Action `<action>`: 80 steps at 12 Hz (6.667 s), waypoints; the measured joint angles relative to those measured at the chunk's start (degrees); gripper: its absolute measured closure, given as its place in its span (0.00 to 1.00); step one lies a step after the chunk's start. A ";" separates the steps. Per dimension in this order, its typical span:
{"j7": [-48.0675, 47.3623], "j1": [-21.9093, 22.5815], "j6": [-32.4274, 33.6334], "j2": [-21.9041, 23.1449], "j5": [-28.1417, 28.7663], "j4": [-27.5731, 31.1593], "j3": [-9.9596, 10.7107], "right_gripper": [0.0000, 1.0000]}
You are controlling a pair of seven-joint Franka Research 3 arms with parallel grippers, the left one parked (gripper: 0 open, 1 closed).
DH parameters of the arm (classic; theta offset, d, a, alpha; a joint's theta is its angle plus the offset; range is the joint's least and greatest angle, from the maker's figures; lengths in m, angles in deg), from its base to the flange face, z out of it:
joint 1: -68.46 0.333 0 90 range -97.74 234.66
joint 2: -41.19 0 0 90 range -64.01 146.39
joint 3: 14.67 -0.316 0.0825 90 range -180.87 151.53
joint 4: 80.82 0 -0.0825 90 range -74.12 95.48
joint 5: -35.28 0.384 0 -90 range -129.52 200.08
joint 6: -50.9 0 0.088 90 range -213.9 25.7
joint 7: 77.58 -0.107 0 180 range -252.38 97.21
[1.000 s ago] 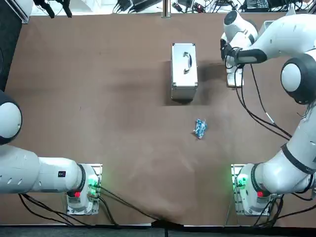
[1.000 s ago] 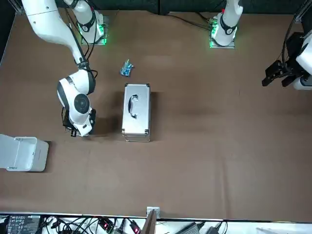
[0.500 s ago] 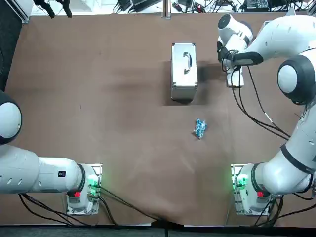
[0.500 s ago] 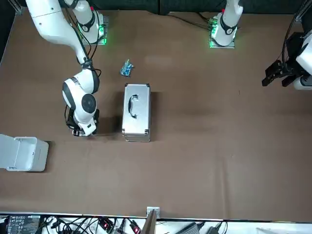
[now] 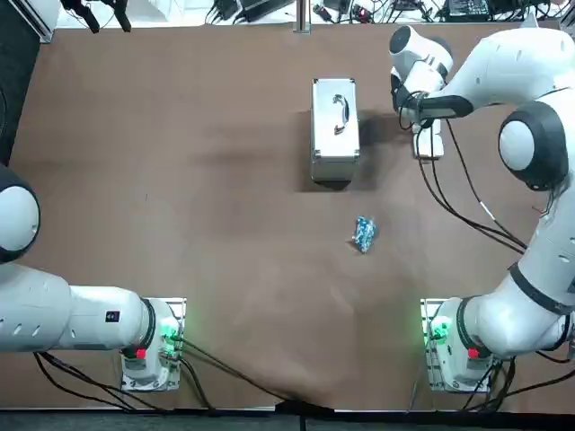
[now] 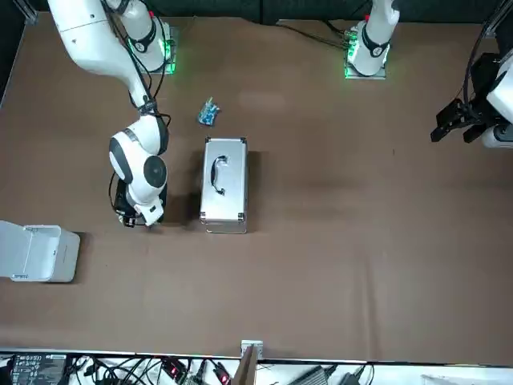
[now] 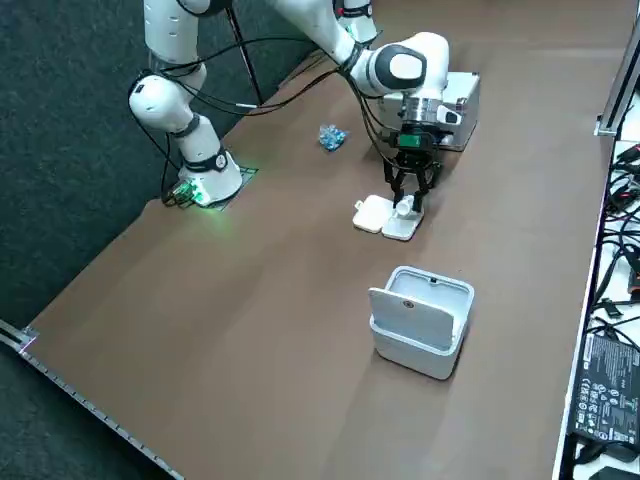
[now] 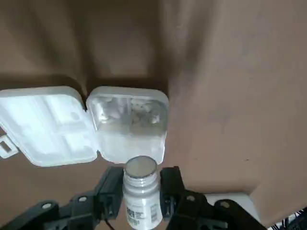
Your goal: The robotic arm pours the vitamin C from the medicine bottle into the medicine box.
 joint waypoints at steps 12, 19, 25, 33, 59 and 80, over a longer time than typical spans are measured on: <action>-1.72 0.53 3.67 -2.82 -8.11 -1.55 0.08 0.57; -2.43 0.55 3.79 -3.08 -9.43 -0.58 -0.04 0.57; -3.11 -0.64 2.69 -2.46 0.20 -2.05 -0.04 0.57; 13.39 -3.57 0.76 6.31 24.79 -2.50 2.58 0.57; 85.31 -24.89 5.50 12.86 97.75 10.41 15.18 0.57; 111.20 -39.30 20.76 -6.65 119.65 11.33 15.31 0.57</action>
